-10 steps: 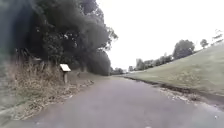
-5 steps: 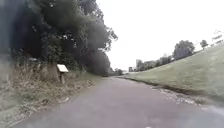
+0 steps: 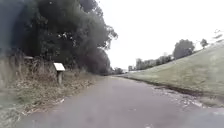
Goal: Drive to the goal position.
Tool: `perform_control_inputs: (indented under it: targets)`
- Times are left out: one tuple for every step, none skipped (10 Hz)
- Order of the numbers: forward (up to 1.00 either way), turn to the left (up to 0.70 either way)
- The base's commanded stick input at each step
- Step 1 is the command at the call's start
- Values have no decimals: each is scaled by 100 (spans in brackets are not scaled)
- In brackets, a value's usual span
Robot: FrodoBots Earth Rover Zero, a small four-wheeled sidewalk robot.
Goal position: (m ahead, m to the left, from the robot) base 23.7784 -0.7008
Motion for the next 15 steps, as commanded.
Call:
perform_control_inputs:
  targets:
    - [45,0]
    - [45,0]
    - [45,0]
    - [45,0]
    - [45,0]
    - [45,0]
    - [45,0]
    - [45,0]
    - [45,0]
    - [45,0]
    - [45,0]
    - [45,0]
    - [45,0]
    - [45,0]
    - [45,0]
